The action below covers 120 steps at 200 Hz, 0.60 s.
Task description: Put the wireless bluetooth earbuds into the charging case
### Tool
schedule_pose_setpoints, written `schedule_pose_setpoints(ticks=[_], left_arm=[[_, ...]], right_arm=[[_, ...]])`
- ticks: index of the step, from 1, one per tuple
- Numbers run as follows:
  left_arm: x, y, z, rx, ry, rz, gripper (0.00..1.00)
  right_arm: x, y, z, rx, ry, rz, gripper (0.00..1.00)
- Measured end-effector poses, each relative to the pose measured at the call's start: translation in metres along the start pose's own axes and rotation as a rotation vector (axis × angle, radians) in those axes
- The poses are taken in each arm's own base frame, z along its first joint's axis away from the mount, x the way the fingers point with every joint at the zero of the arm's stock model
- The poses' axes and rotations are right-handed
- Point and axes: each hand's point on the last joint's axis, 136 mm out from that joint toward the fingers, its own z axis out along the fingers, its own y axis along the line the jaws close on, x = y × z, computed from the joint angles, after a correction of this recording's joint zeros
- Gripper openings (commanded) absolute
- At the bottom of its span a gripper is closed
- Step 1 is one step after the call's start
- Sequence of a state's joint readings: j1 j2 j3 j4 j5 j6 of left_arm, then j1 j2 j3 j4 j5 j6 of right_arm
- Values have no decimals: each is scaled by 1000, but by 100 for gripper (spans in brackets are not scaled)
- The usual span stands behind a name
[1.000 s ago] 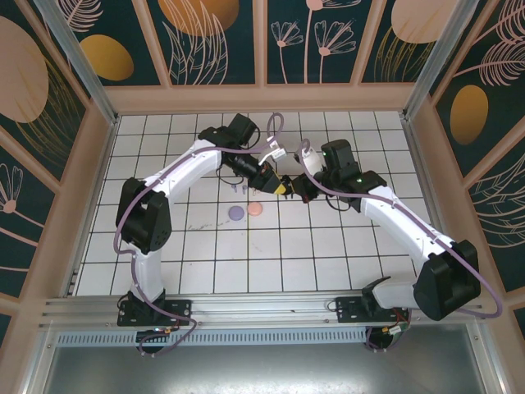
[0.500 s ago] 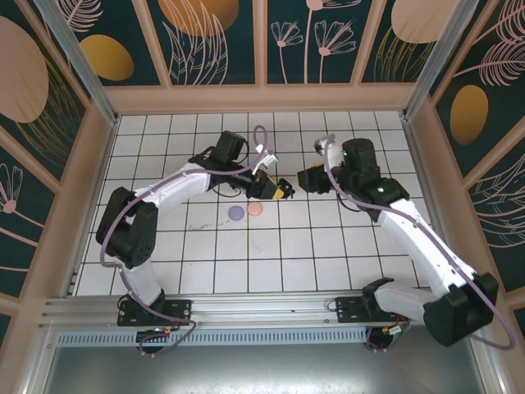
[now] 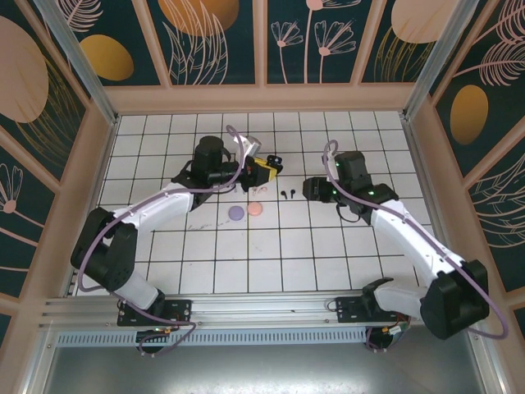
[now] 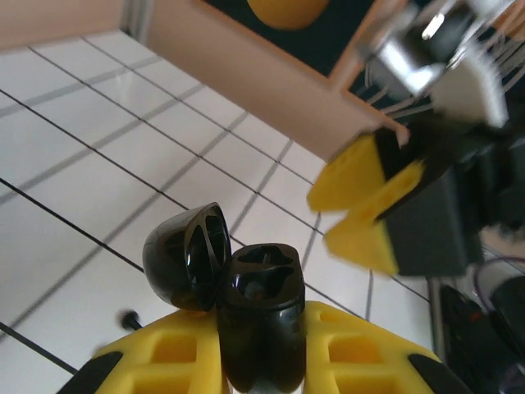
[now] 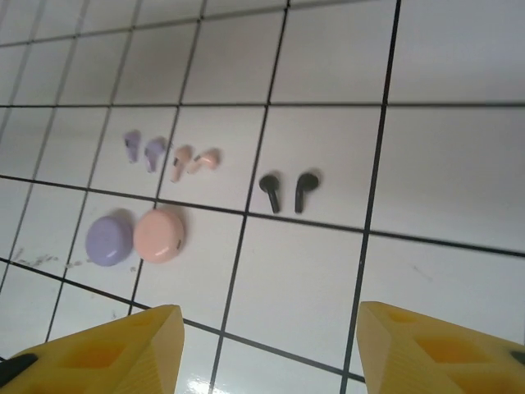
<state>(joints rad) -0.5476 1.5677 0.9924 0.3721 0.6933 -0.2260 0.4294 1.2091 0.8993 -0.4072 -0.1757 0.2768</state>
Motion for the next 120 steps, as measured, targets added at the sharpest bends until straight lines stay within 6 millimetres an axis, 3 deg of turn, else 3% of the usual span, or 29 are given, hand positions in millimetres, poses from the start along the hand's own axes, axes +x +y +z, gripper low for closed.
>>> schedule_pose_setpoints(ticks=[61,120], left_arm=[[-8,14,-28,-167,-205,99,0],[-16,7,-58,-220,-391,185,0]], right_arm=[[27,-6,48,37,143,46,51],[16,10,89,47,191,13,46]])
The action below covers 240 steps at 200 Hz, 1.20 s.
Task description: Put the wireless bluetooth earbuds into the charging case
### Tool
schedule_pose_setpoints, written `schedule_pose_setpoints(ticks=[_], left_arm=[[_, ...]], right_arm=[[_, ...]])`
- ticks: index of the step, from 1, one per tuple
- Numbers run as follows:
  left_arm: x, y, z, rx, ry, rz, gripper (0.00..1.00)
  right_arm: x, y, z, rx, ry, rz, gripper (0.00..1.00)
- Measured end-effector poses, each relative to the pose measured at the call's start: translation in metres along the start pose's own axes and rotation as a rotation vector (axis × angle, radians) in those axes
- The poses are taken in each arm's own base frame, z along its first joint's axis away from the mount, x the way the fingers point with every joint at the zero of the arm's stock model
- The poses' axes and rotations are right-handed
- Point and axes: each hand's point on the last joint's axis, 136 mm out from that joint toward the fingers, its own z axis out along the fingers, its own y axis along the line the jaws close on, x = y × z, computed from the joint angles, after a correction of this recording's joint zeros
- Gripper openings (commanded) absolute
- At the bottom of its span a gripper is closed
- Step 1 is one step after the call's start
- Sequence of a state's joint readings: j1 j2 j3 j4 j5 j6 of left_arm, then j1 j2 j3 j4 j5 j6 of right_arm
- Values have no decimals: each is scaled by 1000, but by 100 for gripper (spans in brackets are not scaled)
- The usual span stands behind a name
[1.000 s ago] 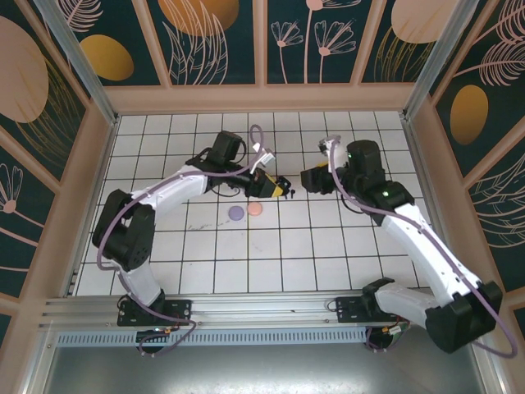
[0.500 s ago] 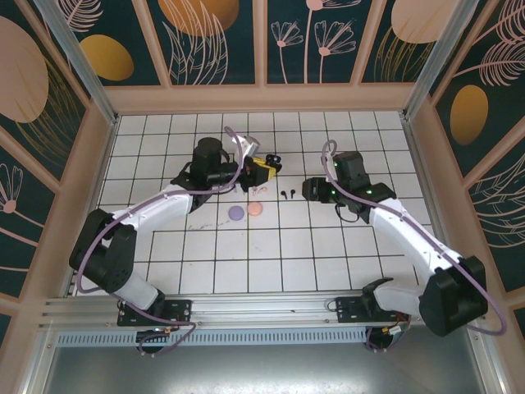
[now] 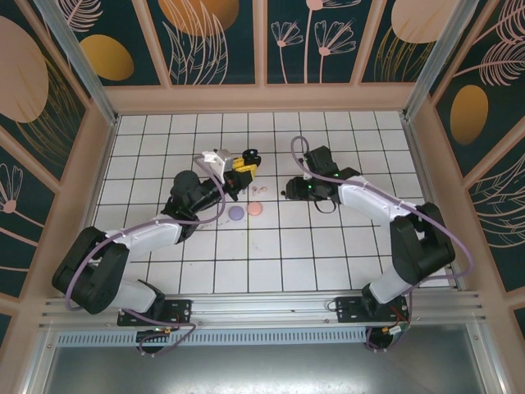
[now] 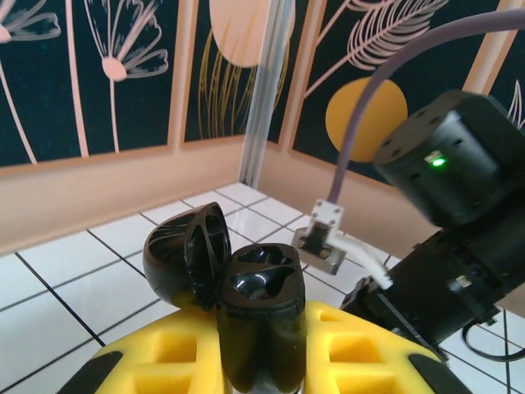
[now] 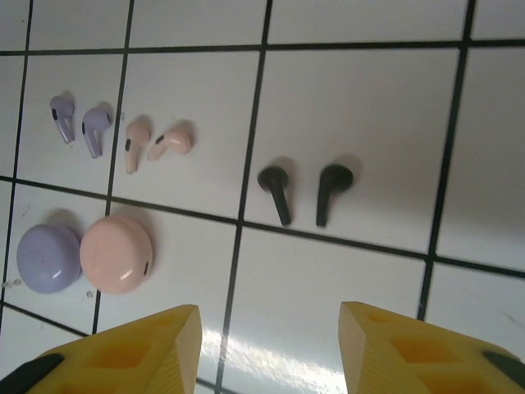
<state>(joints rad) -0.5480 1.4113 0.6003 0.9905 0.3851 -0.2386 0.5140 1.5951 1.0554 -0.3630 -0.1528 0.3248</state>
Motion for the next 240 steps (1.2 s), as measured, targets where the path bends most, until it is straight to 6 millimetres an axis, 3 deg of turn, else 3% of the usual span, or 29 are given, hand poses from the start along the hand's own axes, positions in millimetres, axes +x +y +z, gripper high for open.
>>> schedule_pose_setpoints(ticks=[60,116,240], left_arm=[[-20,7,-3,-53,-88,-42,0],[-22,9,-3,-58,-96,-67,0],[-23,3,-1,-19,-105,-89,0]], right_arm=[[-17,11,38,56,31,-35,43],[-10,11,67,137,93,-85,41],[-4,2,84,202,132,-104,36]])
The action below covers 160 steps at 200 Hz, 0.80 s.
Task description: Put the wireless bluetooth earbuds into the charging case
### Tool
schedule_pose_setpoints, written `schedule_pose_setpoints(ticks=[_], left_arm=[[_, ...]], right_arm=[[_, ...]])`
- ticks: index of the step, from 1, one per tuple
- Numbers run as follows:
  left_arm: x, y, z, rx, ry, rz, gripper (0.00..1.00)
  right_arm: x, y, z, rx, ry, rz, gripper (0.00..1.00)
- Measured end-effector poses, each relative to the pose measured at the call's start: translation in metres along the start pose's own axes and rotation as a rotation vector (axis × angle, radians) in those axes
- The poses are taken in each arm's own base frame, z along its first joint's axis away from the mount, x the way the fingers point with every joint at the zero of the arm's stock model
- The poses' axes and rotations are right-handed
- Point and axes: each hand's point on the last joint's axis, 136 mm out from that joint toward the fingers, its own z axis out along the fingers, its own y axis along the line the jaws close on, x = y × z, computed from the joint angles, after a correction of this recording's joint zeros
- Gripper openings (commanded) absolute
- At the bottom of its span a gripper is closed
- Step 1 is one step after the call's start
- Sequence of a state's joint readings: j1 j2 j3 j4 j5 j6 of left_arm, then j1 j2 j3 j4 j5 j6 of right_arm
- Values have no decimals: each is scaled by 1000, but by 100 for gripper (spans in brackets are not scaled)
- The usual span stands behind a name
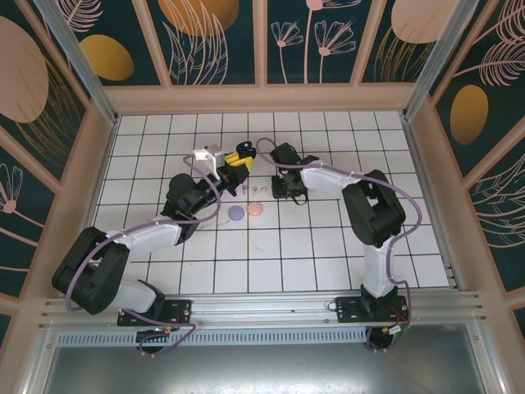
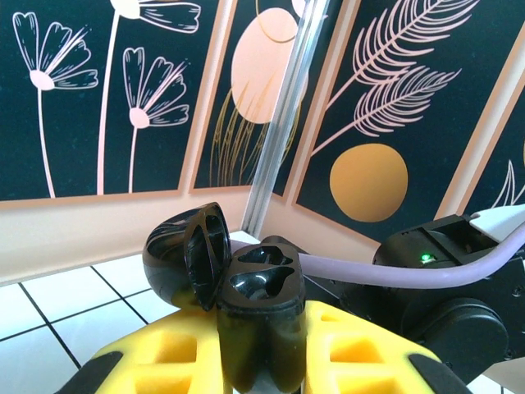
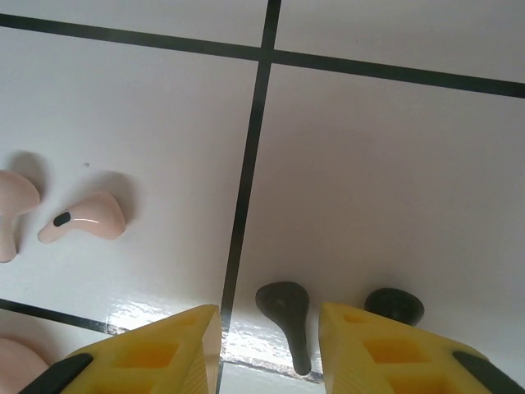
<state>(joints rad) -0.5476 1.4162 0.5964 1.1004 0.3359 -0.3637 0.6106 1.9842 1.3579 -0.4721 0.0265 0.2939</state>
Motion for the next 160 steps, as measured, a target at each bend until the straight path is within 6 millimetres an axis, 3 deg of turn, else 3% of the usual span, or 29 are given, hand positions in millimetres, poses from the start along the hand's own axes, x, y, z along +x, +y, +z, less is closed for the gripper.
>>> schedule_pose_setpoints(ticks=[160], left_arm=[[-3,-5,0,28,-8,-3,0]], right_arm=[[4,-3,12,44,16,-20,27]])
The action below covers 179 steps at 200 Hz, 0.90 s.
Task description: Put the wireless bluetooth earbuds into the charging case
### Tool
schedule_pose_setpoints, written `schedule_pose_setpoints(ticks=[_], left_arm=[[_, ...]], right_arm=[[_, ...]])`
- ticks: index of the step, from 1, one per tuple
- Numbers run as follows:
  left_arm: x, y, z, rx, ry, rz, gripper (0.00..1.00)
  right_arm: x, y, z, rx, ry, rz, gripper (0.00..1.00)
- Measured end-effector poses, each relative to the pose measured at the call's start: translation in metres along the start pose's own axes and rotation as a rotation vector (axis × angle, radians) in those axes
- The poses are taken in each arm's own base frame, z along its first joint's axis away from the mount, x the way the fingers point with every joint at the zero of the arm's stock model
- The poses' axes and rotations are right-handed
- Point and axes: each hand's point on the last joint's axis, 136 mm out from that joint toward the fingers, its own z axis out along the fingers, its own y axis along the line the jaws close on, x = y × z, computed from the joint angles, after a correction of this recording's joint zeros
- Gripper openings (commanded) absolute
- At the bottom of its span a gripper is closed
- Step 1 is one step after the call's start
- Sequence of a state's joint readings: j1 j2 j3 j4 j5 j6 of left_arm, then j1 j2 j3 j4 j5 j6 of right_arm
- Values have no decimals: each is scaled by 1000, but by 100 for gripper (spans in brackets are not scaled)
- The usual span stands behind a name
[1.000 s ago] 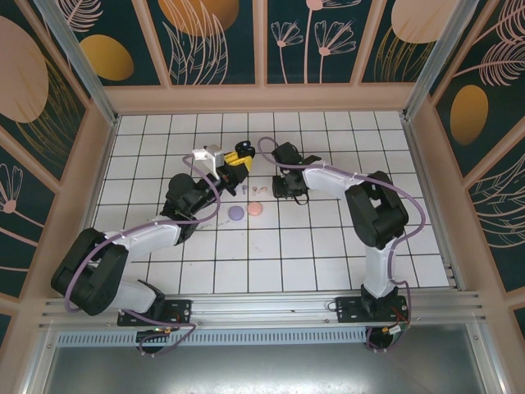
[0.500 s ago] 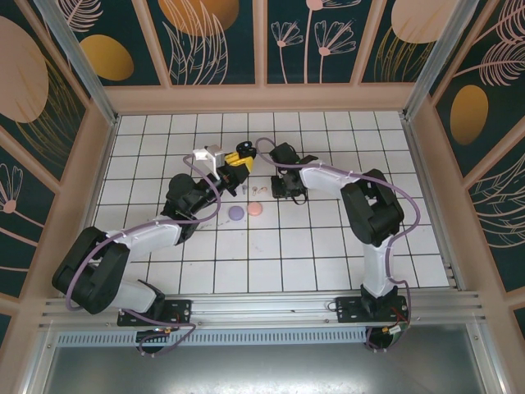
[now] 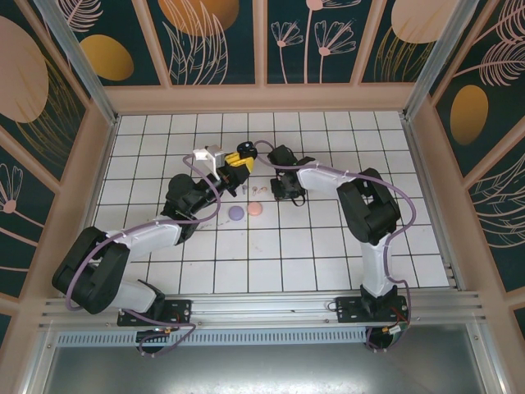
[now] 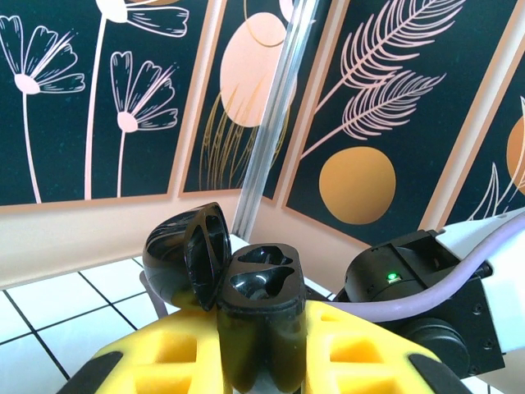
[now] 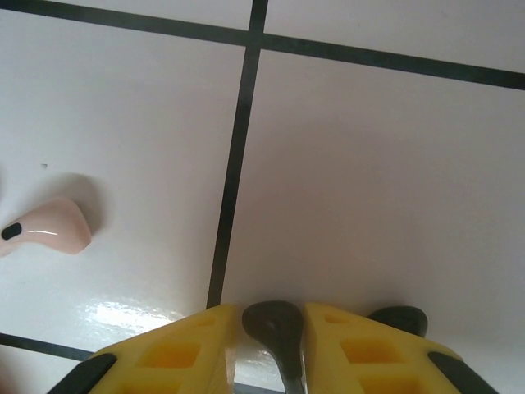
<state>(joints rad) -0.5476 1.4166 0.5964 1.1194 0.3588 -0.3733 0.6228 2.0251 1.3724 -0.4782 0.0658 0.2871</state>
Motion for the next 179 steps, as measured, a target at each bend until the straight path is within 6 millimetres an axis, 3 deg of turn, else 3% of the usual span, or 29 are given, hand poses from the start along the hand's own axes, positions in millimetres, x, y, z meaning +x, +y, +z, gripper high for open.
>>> schedule_pose_setpoints(ticks=[81,179], left_arm=[[-1,0,0,2,-3,-5,0],[-4,-2,-1,5,-11,-2,0]], right_arm=[[-2,0,-1,12,-9,-2,14],[-1,7,-2,3,-10,-7,13]])
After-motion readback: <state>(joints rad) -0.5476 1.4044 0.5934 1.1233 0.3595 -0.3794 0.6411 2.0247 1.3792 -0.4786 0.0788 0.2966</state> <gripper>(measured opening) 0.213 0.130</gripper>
